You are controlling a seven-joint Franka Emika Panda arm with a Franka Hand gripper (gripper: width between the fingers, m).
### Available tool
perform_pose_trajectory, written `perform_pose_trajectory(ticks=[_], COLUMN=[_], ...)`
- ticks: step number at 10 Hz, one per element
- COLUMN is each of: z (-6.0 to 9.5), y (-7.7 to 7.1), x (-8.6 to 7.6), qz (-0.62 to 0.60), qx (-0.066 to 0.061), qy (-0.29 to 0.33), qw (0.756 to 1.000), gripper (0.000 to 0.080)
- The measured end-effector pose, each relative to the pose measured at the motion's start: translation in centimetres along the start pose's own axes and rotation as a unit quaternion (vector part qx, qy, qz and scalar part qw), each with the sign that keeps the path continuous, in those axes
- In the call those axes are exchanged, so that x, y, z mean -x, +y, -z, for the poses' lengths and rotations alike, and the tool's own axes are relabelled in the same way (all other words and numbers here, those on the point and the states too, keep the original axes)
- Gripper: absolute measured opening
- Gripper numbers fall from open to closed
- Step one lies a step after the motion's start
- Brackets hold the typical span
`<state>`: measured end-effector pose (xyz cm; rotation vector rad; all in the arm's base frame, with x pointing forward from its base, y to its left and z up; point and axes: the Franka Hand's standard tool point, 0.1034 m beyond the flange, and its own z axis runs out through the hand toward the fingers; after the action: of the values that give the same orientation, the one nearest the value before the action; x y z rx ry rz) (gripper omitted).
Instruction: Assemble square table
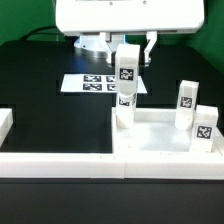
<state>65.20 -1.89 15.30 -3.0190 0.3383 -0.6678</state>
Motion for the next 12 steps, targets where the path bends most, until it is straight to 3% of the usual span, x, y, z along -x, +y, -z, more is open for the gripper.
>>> perform_pose_trajectory(ticks=[1, 2, 5, 12], z=[-0.2, -0.7, -1.4, -5.6], y=[0.1, 0.0, -0.1, 0.2], x=[-0.1, 0.2, -1.0, 1.6], qz=[0.001, 0.004, 0.012, 0.025], qx=[0.008, 0.01, 0.021, 0.035], qy=[0.043, 0.045, 0.107, 0.099], qw=[0.999, 0.999, 0.994, 0.994], gripper=[0.029, 0.029, 0.029, 0.029])
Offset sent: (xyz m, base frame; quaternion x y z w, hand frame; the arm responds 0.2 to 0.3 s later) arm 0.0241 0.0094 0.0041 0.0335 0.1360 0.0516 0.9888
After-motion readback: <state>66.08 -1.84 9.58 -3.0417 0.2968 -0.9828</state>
